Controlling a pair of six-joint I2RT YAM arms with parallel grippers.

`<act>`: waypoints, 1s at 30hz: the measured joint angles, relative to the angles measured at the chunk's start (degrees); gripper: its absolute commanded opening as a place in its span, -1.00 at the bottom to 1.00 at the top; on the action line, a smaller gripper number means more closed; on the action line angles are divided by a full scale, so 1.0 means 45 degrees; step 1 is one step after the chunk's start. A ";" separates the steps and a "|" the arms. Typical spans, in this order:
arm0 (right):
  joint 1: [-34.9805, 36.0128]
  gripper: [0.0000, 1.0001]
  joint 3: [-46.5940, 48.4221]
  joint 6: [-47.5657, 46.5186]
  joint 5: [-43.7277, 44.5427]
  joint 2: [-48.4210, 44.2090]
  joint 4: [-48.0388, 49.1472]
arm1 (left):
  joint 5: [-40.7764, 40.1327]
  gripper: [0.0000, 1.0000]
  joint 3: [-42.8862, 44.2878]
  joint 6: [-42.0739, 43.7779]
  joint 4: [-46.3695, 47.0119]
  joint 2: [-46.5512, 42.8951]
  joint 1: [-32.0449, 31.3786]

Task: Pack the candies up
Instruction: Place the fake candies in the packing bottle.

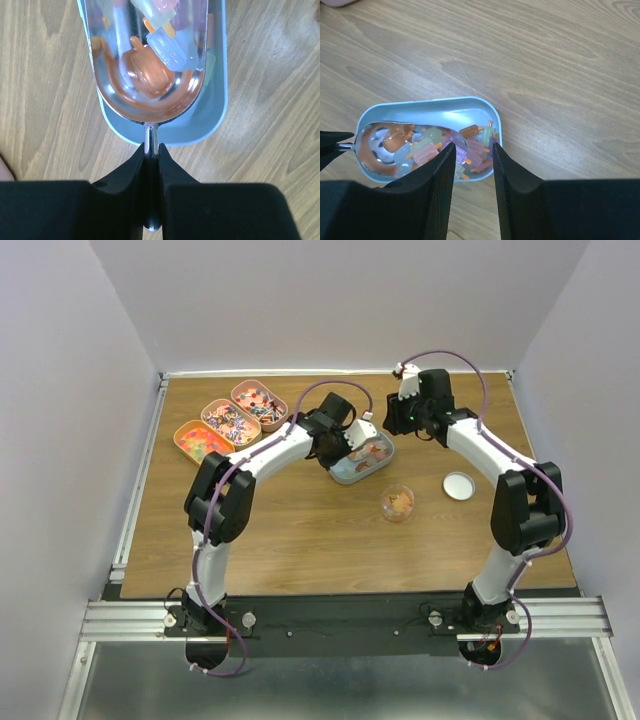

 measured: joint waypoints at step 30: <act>-0.0282 -0.15 -0.2249 0.1462 0.1166 -0.2555 -0.0160 | 0.0821 -1.00 -0.2011 0.0107 0.0651 -0.1991 0.0379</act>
